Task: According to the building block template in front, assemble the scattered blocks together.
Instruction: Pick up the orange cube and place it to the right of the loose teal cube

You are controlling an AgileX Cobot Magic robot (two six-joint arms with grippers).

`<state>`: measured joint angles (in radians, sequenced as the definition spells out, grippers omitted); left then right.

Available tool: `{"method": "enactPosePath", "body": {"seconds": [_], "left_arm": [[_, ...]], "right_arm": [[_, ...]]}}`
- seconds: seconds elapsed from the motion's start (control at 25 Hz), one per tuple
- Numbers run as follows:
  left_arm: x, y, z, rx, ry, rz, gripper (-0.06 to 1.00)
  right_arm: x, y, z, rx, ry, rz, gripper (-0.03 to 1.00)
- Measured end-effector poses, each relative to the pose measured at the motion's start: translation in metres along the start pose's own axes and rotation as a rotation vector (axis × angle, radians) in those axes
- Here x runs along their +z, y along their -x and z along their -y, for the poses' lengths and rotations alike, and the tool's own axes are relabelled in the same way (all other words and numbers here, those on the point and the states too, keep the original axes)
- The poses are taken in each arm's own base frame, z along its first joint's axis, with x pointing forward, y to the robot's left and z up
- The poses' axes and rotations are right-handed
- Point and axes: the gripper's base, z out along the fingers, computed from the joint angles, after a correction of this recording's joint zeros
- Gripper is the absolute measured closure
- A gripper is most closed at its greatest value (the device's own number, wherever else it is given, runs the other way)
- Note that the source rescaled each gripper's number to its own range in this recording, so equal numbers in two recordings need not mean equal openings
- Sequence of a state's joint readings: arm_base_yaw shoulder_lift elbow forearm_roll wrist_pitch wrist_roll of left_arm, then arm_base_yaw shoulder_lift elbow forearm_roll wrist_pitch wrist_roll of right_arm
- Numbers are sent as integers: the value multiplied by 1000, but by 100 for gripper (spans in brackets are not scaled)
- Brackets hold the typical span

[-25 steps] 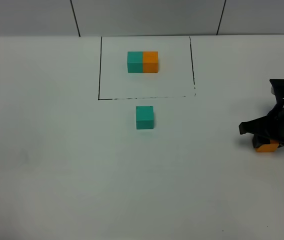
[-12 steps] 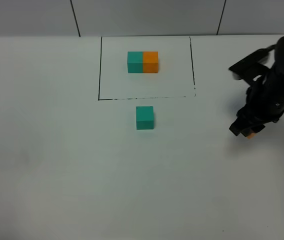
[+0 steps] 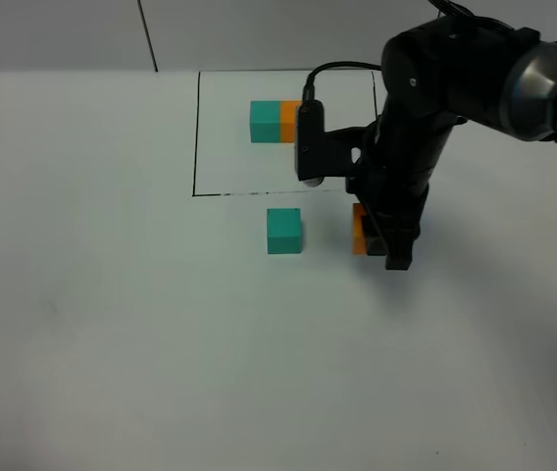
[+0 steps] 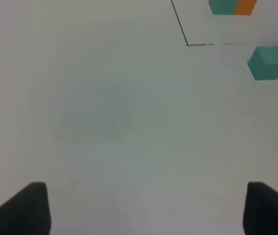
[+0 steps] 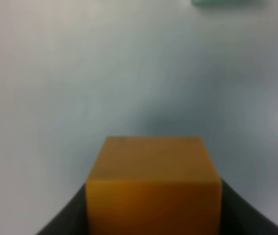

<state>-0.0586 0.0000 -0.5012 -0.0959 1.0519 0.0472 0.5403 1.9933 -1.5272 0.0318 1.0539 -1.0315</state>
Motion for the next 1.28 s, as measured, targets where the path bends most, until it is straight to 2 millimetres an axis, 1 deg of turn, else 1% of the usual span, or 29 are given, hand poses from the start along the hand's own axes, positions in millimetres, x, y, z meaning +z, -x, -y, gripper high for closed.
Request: {"method": "enactPosePath", "body": {"seconds": [0.08,0.4,0.48,0.76,1.04,1.28], "left_arm": [[0,0,0,0,0,0,26],[0,0,0,0,0,0,26],[0,0,0,0,0,0,26],[0,0,0,0,0,1,26],[-1,0,0,0,0,5,26],[-1,0,0,1,0,5,26]], "right_arm": [[8,7,7,-19,12,-4,96],[46,21,27,-28,58,-36,96],[51,24,33,-21,53,-33,96],[68,34,45,-6,48,-12,96],[83,33,50,20,54,-12,96],[87,33,51,31,60,-13,96]]}}
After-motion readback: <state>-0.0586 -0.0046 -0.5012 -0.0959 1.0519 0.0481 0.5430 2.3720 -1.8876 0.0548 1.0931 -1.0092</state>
